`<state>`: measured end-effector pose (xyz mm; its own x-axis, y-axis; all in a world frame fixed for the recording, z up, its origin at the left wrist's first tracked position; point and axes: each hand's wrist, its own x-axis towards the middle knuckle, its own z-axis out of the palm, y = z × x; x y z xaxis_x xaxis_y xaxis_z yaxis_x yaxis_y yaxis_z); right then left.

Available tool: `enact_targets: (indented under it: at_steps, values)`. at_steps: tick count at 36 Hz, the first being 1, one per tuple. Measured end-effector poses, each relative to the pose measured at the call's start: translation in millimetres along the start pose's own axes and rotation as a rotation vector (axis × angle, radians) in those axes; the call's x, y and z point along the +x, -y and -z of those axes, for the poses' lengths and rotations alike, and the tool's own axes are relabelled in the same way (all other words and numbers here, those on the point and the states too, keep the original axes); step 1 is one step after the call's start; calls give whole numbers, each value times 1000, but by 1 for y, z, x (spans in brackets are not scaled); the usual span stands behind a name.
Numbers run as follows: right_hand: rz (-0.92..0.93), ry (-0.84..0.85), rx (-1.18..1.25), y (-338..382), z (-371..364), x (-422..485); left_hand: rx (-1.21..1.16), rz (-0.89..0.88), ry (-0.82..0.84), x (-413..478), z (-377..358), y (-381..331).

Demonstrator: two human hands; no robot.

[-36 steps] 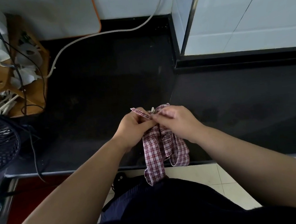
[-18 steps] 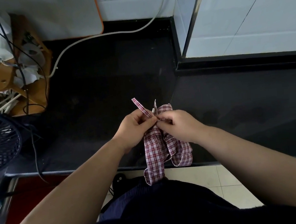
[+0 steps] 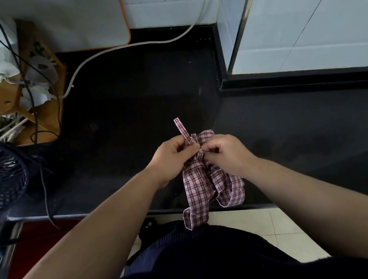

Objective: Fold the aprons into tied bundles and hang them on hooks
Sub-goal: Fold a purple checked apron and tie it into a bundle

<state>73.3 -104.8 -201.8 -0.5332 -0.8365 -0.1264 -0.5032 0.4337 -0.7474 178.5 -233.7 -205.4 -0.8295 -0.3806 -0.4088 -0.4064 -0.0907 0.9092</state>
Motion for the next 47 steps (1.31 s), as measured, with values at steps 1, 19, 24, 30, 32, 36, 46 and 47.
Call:
enact_targets:
  at_steps: [1, 19, 24, 30, 32, 36, 46, 47]
  values:
    - [-5, -30, 46, 0, -3, 0, 14, 13, -11, 0, 3, 2]
    - [87, -195, 52, 5, -16, 2, -133, 68, -91, -3, 2, 5]
    - [-150, -220, 159, 4, -11, 3, -268, 87, -181, -6, -7, 8]
    - [-181, -371, 8, -5, -23, 1, -103, 48, -286, -10, -11, 7]
    - [-208, -394, -15, -7, -22, 2, -101, 45, -324, -13, -9, 10]
    - [-274, -390, -34, -12, -18, 1, -1, 49, -356, -17, 1, 21]
    - [-235, -323, -29, -10, -20, 1, 63, -73, -303, -22, -2, 5]
    - [-177, -318, -35, -8, -19, 0, 24, -75, -287, -21, -3, 2]
